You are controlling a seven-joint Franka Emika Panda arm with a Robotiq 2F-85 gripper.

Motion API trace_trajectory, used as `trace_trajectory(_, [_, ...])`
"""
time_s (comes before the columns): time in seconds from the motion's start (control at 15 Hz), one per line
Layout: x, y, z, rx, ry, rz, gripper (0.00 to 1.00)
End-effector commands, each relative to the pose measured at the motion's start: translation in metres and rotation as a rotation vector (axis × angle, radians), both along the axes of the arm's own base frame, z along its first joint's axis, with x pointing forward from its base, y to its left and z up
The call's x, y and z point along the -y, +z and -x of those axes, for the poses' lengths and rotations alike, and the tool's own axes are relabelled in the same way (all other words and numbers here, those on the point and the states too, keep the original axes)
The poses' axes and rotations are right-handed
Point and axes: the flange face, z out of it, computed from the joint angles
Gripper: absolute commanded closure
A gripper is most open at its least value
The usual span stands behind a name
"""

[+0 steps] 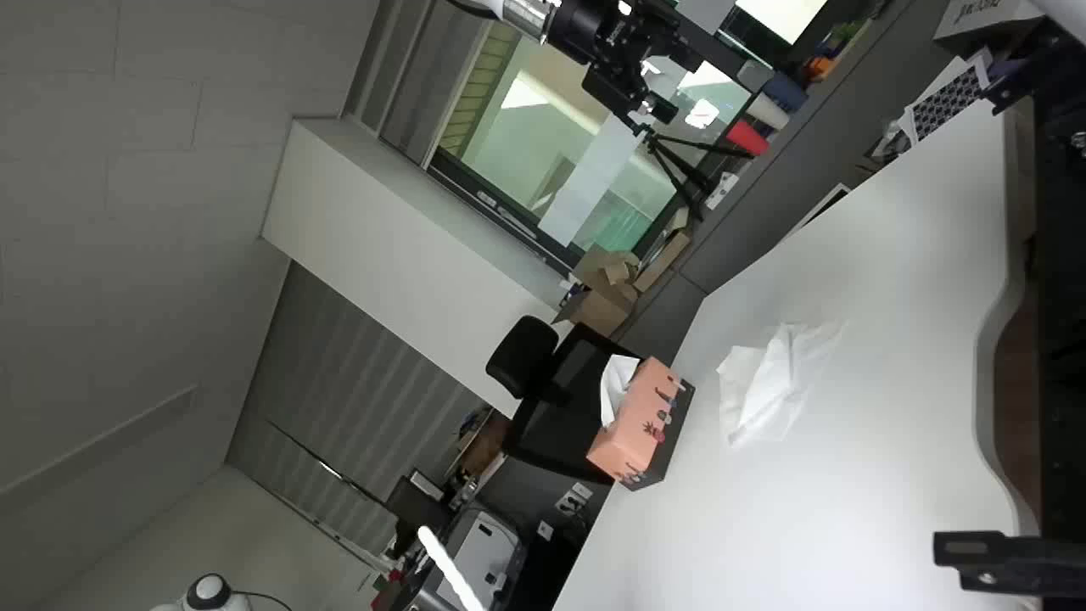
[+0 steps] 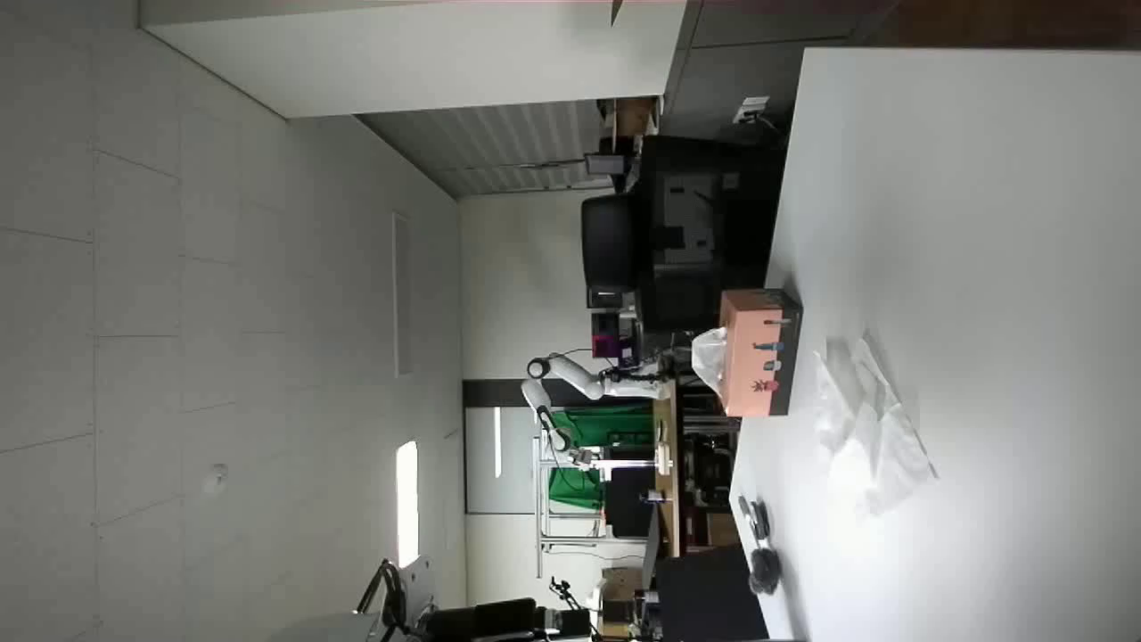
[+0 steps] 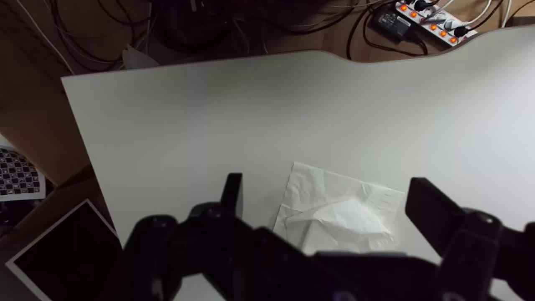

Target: Pull out one tissue square from the pink tissue box

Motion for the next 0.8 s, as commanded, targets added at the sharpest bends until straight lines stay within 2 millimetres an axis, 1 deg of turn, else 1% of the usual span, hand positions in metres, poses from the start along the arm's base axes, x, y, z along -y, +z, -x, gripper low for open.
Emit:
trace_trajectory(0.0, [-0.0003, -0.0005, 0.0006, -0.008, 0.001, -0.002, 0.00])
trace_trajectory(0.27, [-0.0006, -0.0066, 0.0006, -0.027, 0.002, -0.006, 0.00])
trace_trajectory(0.73, [-0.0005, -0.0071, 0.0004, -0.029, 0.002, -0.007, 0.00])
